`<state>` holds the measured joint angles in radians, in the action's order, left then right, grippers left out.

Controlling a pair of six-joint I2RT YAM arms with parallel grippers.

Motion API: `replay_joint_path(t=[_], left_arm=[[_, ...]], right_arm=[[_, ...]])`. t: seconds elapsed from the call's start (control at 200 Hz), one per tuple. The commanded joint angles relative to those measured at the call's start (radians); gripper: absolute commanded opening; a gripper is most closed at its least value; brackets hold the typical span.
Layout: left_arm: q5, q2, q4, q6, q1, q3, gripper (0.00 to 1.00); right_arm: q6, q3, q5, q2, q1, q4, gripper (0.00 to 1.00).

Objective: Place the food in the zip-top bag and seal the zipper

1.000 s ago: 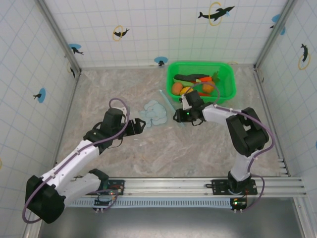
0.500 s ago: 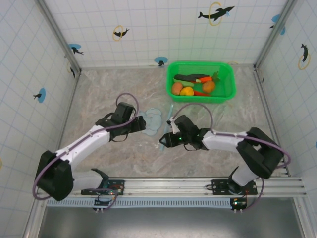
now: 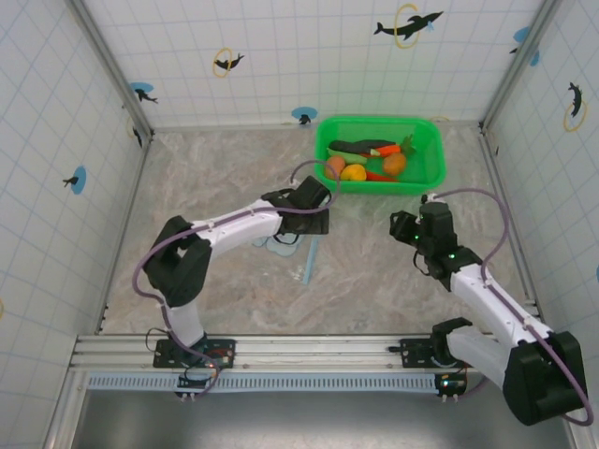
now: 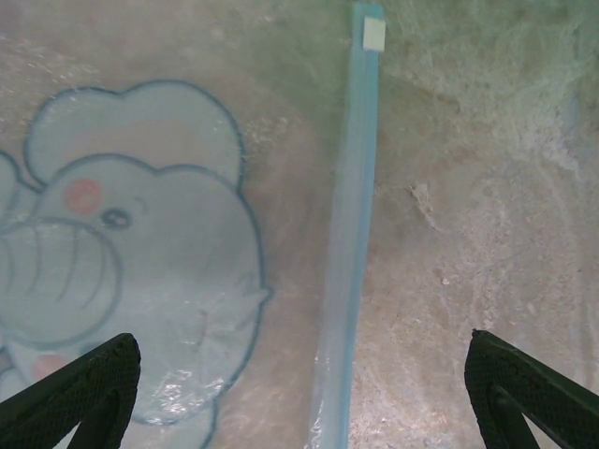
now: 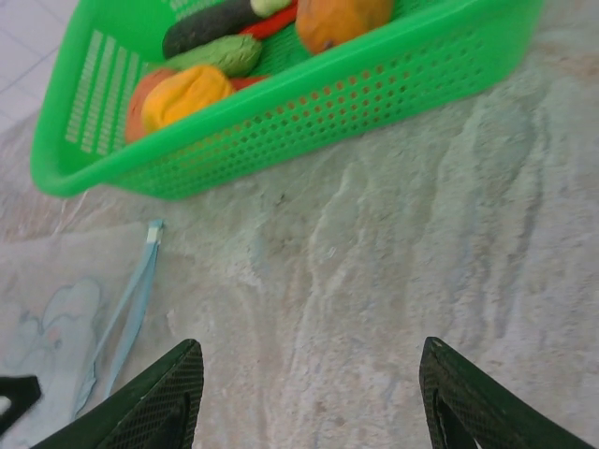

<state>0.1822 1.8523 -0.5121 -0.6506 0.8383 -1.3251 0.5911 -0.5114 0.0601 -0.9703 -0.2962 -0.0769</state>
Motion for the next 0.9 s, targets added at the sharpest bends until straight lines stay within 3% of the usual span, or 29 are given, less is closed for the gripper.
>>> replay_joint_path(t=[0.0,0.095,0.455,0.711,0.896], left_arm=[[0.068,0.051,-0.087,0.020,0.019,-0.052,0.90],[0.075,0.084,-0.091,0.026,0.019,-0.066,0.87],[0.063,0.163,-0.115,0.058,0.019,-0.096,0.58],[0.054,0.144,-0.113,0.064,0.019,-0.080,0.28],[-0.030,0.120,-0.073,0.084,0.015,-0.031,0.04]], right_arm=[[-0.020,0.020,-0.042,0.038,0.045,-0.053,0.63],[-0.016,0.039,-0.063,0.060,0.055,-0.045,0.63],[-0.033,0.066,-0.065,0.080,0.055,-0.028,0.63],[-0.033,0.074,-0.065,0.095,0.052,-0.025,0.61],[-0.043,0.071,-0.072,0.099,0.044,-0.028,0.60]])
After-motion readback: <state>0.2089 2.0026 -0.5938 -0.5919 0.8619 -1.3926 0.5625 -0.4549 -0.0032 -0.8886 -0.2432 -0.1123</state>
